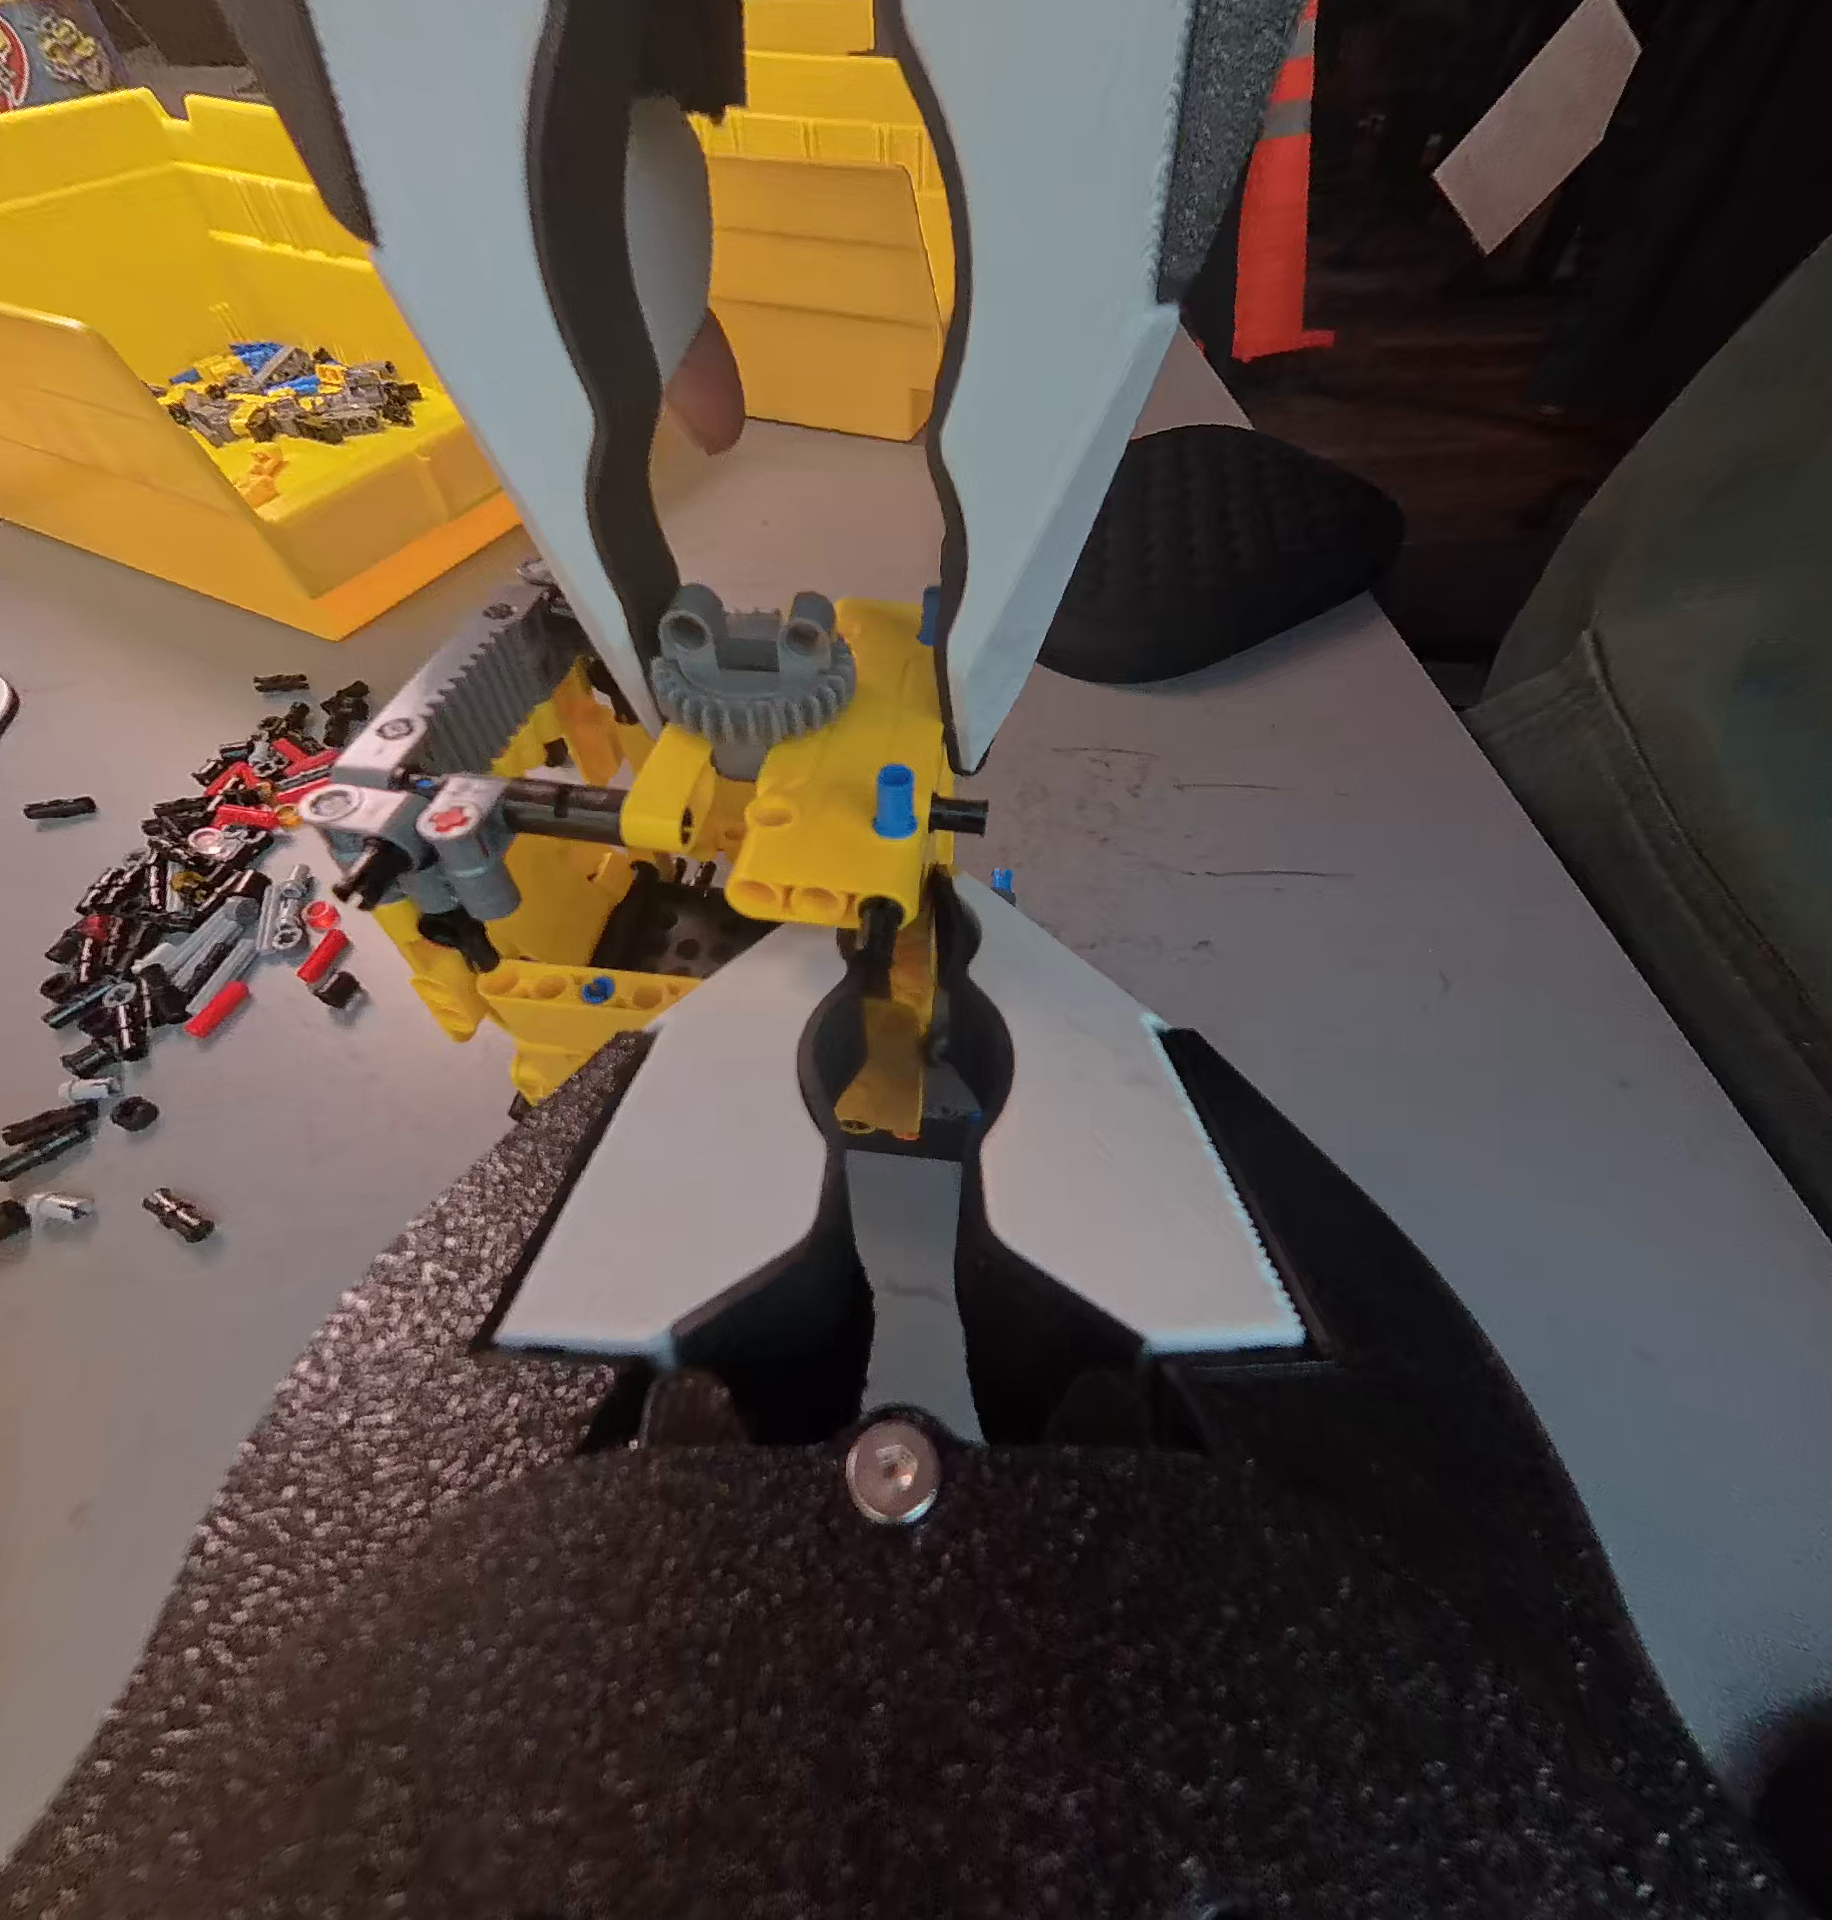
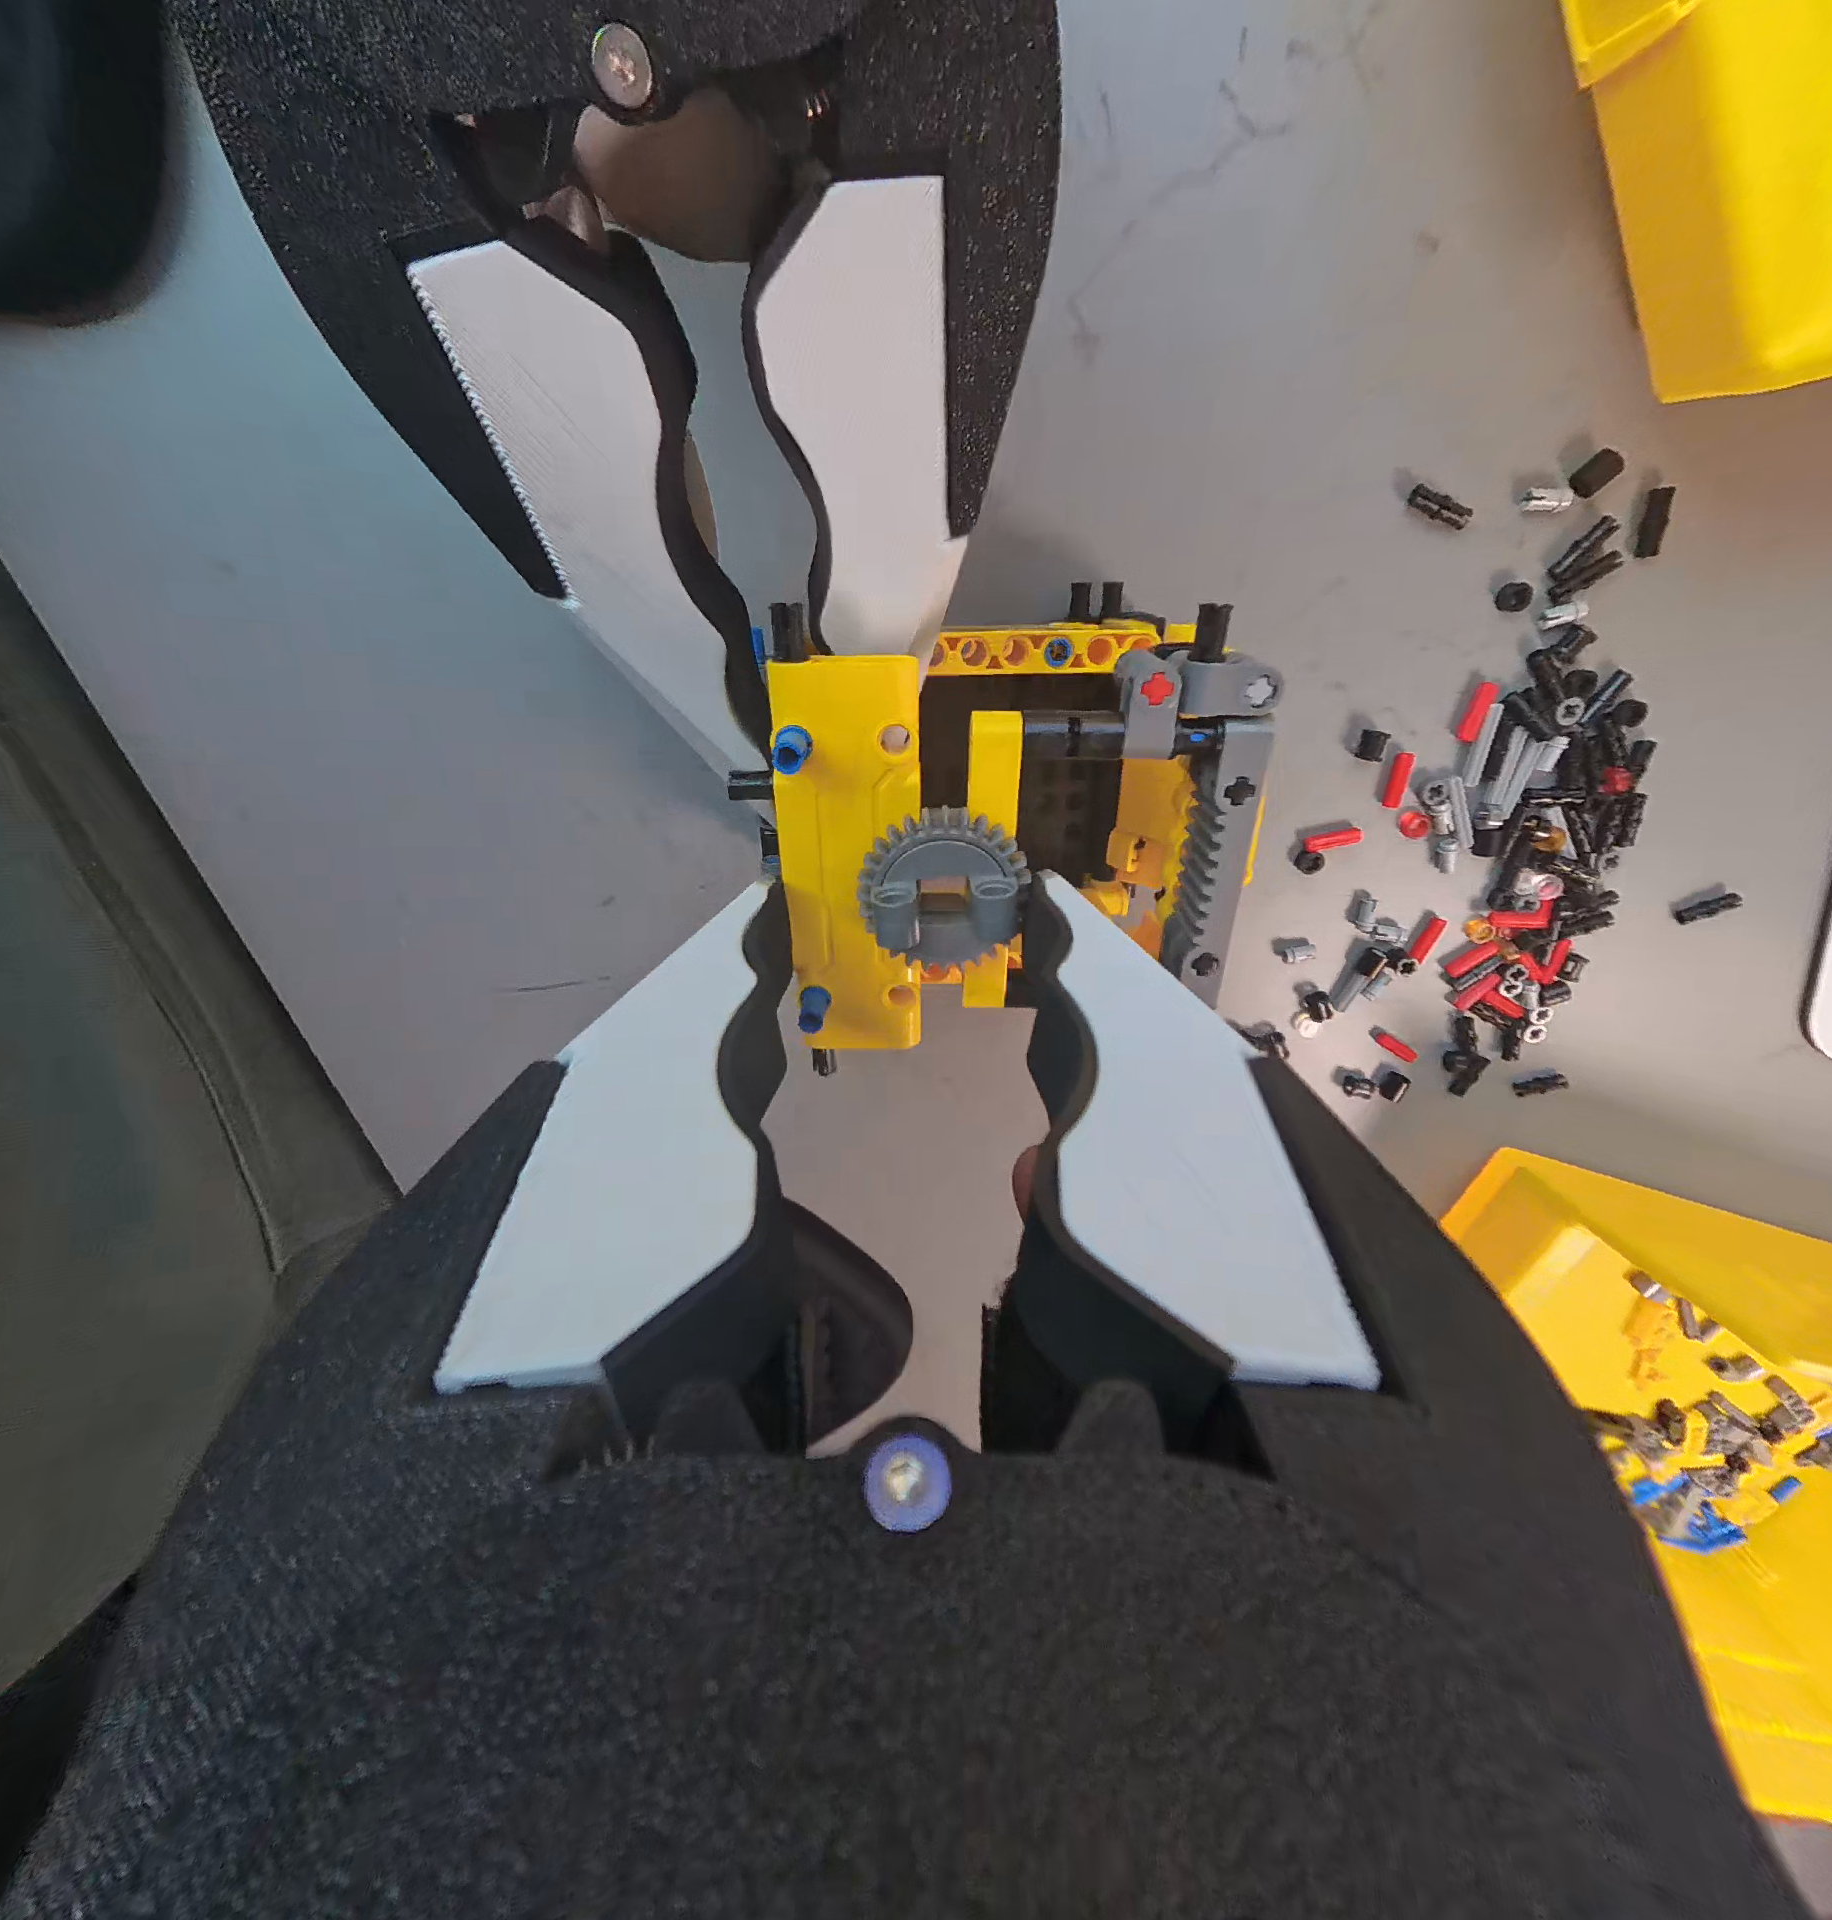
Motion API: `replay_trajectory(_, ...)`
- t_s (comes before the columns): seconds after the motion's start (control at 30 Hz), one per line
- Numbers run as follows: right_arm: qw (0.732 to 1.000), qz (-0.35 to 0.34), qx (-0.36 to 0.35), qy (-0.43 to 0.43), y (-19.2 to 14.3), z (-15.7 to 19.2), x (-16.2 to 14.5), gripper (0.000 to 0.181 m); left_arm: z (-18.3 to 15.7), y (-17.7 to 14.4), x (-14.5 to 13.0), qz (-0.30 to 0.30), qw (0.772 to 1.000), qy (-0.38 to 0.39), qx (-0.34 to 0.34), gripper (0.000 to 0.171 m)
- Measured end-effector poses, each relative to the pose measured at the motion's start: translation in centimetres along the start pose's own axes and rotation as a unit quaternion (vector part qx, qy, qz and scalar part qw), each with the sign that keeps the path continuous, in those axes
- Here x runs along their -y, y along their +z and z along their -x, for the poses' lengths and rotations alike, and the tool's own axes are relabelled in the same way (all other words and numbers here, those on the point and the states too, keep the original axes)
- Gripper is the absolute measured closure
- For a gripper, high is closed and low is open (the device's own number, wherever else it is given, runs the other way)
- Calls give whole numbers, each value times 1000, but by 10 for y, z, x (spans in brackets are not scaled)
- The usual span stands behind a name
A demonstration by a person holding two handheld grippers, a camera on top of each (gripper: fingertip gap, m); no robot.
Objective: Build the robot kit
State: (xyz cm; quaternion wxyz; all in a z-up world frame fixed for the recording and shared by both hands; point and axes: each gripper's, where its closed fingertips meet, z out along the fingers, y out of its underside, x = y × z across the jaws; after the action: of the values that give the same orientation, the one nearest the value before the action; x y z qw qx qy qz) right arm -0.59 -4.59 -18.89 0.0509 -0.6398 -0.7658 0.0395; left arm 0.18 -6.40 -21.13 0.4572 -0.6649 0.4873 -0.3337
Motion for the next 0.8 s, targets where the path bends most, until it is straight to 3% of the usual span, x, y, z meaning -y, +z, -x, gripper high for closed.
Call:
replay_trajectory(0.33, 995, 92, 13, -33, 3, -2, -4, 138, 2, 3, 1, 0, 1000, -2, -9, 165)
replay_trajectory(0.6, 997, 55, 0, -48, 0, -2, -3, 136, 1, 1, 1, -3, 1000, 1, -8, 164)
replay_trajectory(0.8, 998, 3, 0, -61, -10, 0, -3, 124, 1, -19, 1, -7, 1000, 2, -5, 145)
